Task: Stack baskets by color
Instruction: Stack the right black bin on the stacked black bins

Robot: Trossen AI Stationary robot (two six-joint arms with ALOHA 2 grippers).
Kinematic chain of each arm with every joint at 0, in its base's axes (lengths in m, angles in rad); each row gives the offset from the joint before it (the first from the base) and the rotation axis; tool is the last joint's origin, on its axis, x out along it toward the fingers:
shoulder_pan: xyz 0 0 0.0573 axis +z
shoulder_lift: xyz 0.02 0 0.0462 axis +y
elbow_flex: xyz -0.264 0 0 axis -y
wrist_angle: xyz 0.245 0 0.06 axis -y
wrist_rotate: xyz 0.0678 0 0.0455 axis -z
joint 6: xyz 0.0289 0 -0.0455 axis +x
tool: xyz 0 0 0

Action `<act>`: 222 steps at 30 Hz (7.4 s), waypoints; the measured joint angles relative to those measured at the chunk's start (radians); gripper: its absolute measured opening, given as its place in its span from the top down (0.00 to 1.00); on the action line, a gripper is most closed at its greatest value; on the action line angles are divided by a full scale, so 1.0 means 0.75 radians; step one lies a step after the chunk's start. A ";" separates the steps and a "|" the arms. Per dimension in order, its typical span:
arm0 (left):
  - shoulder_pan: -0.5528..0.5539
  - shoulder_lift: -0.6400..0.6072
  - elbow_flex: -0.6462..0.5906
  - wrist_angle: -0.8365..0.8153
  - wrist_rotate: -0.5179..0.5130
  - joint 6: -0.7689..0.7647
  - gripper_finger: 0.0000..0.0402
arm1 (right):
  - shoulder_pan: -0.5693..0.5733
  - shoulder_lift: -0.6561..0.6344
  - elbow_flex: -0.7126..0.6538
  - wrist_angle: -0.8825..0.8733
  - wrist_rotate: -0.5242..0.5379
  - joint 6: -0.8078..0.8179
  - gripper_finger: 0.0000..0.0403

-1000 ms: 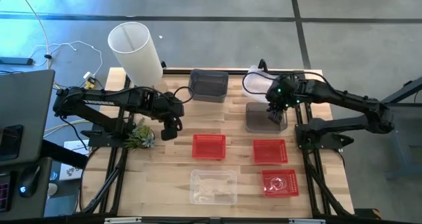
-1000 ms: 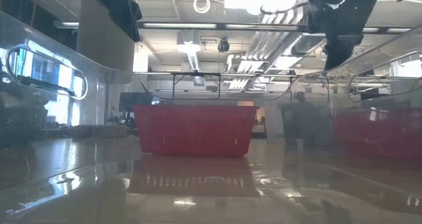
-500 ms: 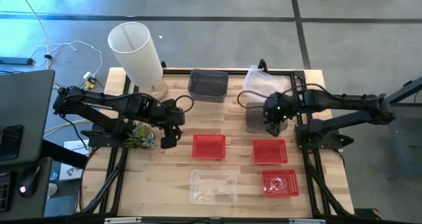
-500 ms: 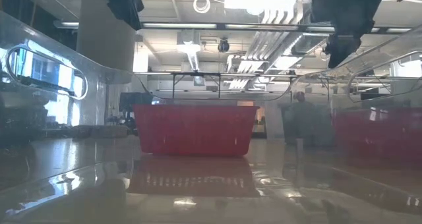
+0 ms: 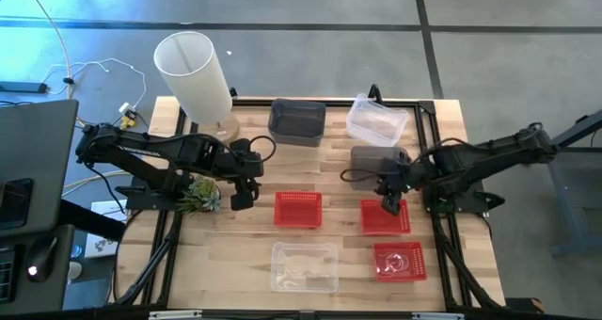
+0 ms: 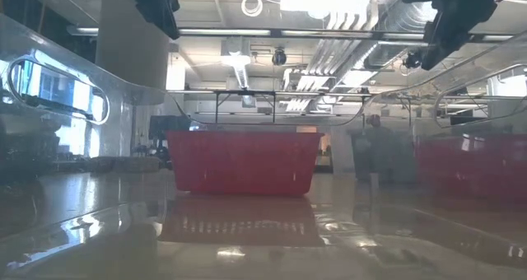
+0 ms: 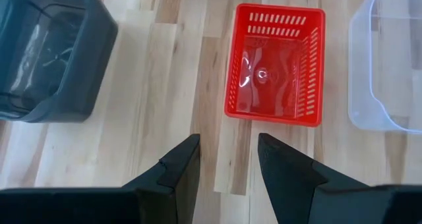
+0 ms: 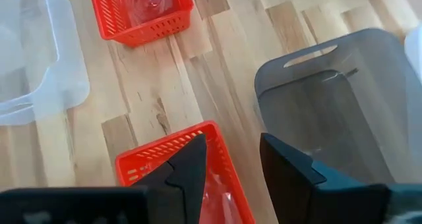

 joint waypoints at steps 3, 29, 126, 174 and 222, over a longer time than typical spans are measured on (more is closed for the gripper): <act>-0.001 0.000 0.000 0.000 0.000 0.000 0.65 | 0.032 0.006 0.000 0.000 0.045 0.000 0.68; 0.001 0.000 0.000 0.038 -0.025 0.126 0.65 | -0.042 0.426 0.000 0.180 0.179 -0.144 0.68; 0.048 -0.025 -0.123 -0.062 -0.124 0.092 0.65 | -0.396 0.727 0.643 0.300 0.165 -0.935 1.00; 0.290 -0.283 -0.162 -0.058 -0.082 0.149 0.65 | -0.785 0.901 1.159 0.583 -0.109 -1.223 1.00; 0.289 -0.282 -0.162 -0.057 -0.035 0.151 0.65 | -0.765 1.360 1.158 0.320 -0.173 -1.303 1.00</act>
